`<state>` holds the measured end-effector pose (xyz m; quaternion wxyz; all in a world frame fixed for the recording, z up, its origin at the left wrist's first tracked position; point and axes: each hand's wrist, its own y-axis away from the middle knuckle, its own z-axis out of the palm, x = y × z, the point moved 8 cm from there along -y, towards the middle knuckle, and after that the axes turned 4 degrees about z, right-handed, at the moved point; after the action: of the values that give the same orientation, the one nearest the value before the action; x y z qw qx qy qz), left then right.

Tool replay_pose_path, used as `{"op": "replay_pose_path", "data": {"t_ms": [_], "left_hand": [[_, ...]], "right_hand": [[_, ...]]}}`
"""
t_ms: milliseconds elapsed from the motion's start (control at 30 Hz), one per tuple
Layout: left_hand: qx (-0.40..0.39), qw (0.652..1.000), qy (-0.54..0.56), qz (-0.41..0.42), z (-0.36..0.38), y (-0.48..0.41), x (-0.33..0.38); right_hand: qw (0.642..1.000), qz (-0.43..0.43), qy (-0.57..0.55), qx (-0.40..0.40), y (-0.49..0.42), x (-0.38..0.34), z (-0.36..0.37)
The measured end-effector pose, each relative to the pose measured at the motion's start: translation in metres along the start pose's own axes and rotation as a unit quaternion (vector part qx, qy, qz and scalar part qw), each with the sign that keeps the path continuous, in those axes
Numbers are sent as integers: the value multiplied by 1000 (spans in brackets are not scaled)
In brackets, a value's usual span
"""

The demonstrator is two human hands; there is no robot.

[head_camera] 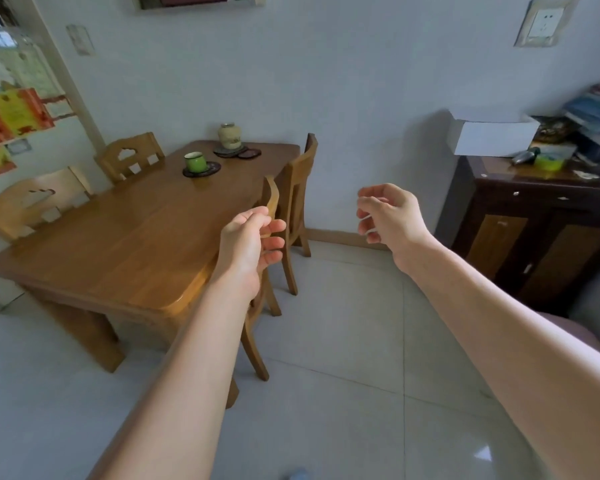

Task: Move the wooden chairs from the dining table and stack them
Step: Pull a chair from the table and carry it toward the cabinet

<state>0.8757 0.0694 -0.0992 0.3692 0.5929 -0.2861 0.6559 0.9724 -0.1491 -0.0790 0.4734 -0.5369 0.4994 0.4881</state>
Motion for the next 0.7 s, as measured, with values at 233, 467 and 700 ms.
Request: {"op": "replay_pose_path", "data": {"t_ms": [233,467,700], "left_hand": [[-20,1000,16,3,36,-99,3],[-45,999,16,1,67,-214,14],[-75,997,19,-12,100,-304,5]], "right_hand": [[1000,3,-9,25,-99,2,6],[1000,9,-1,26,-204,-10,45],[999,18,2,31,-295,-11,69]]}}
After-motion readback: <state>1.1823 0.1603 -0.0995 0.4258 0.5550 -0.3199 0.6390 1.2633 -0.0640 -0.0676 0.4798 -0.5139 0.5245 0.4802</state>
